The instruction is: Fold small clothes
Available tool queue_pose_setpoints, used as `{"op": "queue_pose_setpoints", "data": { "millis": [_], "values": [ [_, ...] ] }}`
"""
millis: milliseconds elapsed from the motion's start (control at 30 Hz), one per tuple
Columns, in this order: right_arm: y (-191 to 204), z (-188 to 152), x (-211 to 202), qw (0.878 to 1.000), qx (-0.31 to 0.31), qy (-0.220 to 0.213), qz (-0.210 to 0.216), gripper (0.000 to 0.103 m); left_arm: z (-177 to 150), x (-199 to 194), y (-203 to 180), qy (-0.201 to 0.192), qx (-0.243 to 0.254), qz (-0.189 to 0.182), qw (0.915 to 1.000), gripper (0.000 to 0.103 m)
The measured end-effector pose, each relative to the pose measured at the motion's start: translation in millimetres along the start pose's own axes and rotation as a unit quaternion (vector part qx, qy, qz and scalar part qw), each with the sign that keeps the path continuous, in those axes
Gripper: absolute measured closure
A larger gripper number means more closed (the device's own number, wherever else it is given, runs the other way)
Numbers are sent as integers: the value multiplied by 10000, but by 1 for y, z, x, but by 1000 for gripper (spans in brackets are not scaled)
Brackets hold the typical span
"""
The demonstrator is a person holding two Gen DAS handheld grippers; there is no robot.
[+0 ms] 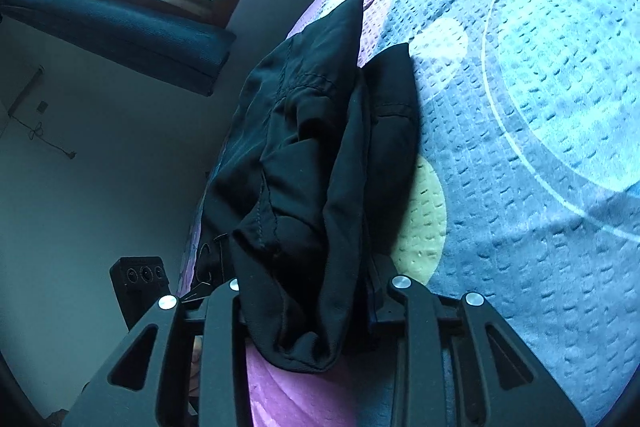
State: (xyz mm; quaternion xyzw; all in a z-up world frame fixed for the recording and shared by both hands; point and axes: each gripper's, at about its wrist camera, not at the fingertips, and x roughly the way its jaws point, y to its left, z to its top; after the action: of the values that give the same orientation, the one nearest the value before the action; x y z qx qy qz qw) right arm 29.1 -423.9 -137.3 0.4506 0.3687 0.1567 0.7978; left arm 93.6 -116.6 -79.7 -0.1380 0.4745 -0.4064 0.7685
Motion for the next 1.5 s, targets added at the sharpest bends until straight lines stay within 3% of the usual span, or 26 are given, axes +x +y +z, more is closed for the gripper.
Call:
{"op": "queue_pose_setpoints", "data": {
  "millis": [133,233,333,867,1267,1500],
  "values": [
    [-3,4,-12,9988,166,16,463,43,8,-1,10,235,-250,-319,9989,18],
    [-9,7,-20,9969,378,-36,696,39,14,0,13,335,-210,-375,9985,16],
    [-11,10,-30,9978,361,-137,542,35,13,-7,16,321,-274,-425,9982,16],
    [-18,2,-44,9971,301,-407,570,34,9,-23,28,174,-427,-318,9984,12],
    [3,-8,-40,9979,-138,-427,458,19,8,-19,28,154,-415,-311,9985,9],
    [0,7,-42,9967,388,-220,683,18,25,-13,33,351,-670,-523,9958,9]
  ]
}}
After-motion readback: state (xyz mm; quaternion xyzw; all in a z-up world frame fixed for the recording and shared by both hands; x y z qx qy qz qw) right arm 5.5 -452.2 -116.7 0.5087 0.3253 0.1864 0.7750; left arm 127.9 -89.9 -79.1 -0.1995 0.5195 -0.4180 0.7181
